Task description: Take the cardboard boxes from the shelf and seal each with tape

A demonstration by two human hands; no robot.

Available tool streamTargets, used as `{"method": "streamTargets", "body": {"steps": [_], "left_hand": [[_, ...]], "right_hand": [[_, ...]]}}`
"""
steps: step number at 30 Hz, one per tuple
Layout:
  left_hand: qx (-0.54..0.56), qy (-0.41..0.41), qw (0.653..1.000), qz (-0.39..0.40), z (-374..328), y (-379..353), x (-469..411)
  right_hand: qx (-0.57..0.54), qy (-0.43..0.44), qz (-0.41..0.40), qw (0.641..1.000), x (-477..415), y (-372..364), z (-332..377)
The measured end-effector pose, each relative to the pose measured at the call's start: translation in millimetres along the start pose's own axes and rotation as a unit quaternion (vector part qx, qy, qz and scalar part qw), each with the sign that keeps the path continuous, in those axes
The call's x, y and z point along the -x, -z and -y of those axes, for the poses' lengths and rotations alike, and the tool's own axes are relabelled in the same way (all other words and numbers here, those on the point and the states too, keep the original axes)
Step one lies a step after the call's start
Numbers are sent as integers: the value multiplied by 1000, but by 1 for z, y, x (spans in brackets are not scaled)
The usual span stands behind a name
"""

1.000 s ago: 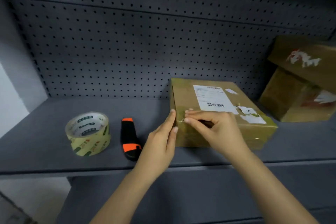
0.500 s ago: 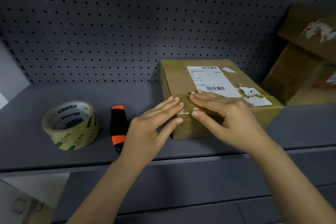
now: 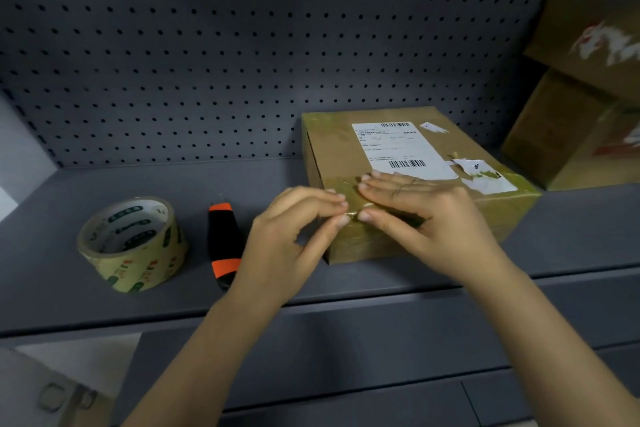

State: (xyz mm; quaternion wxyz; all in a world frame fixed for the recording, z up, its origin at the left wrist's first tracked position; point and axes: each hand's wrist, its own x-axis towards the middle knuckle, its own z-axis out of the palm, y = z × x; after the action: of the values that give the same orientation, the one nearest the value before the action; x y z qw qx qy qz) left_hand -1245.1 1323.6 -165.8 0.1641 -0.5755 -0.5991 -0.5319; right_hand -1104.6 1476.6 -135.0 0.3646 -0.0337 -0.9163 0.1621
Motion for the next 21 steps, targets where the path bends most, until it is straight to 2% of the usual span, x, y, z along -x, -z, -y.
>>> {"method": "streamTargets", "body": {"steps": [4,7,9,12,16,19,21], "left_hand": [[-2,49,999,-18,-6,-7,0],[11,79,996,-28,-12,-5,0],[42,135,990,-12,-12,-4,0],[86,231,967,67,-8,-5,-2],[110,268,950,118,-3,-13,-5],[122,274,946,122,1,-17,-2],[155,295,936,117,1,-19,-2]], "right_hand": [[-2,12,-83,996,4,-9,3],[-59,-38,-139,988,9,-6,13],[-67,-88,-183,977,16,2,13],[-3,-170,-222,960,27,19,8],[93,-311,-225,919,36,34,5],[53,-427,-207,879,35,39,4],[10,-464,-238,853,32,41,3]]}}
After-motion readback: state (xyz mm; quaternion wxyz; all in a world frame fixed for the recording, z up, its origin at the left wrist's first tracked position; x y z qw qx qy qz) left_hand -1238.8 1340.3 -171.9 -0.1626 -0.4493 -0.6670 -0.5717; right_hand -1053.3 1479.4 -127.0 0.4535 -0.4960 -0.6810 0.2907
